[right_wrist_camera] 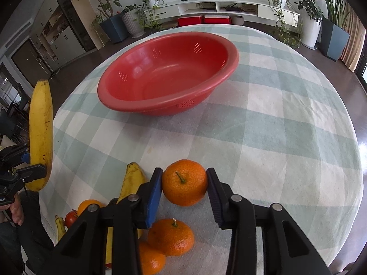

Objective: Organize fruits
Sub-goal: 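Lift the banana with the left tool while the right tool grasps a mandarin orange, then carry banana and orange into the red bowl and open both tools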

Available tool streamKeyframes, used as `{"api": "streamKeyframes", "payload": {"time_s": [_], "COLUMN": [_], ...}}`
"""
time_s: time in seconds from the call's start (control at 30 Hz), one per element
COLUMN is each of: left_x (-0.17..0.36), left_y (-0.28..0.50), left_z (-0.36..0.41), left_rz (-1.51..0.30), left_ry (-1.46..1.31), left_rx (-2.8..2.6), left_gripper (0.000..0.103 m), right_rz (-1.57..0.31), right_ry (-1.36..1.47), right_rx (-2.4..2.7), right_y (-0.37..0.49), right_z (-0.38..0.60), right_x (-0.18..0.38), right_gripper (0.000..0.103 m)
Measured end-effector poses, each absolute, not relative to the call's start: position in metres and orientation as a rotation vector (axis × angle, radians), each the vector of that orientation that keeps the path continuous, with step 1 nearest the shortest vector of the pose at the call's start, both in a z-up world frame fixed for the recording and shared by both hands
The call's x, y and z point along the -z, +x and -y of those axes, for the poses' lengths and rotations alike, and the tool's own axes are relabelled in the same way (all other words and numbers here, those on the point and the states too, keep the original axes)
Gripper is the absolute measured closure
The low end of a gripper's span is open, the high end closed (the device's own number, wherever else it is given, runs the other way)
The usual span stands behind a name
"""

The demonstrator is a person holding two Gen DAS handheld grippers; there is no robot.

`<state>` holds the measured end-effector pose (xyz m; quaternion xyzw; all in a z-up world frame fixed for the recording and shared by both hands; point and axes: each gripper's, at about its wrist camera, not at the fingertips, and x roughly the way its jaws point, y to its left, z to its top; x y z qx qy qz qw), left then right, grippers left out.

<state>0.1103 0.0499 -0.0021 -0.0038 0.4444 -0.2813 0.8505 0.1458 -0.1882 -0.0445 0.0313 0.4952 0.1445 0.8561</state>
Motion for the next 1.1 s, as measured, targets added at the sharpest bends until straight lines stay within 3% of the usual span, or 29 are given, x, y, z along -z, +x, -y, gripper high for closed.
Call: {"api": "streamKeyframes", "payload": {"time_s": [0.4,0.57,1.1], "left_x": [-0.043,-0.065,-0.018], "left_y": [0.157,0.205,0.305], "left_z": [-0.040,-0.017,0.054], "left_rz": [-0.857,-0.855,-1.015], "left_ry": [0.034,0.094,0.246], "left_rx": [0.570,0.567,0.512], "left_gripper": [0.072,0.072,0.072], "right_rz": [-0.819,-0.777,-0.931], "right_ry": [0.227,0.165,-0.020], "right_rx": [-0.277,-0.317,-0.306], "right_y": [0.152,0.181,0.250], "right_z": [0.225,0.205,0.161], "right_x": [-0.026,-0.055,0.002], "right_gripper": [0.062,0.062,0.062]}}
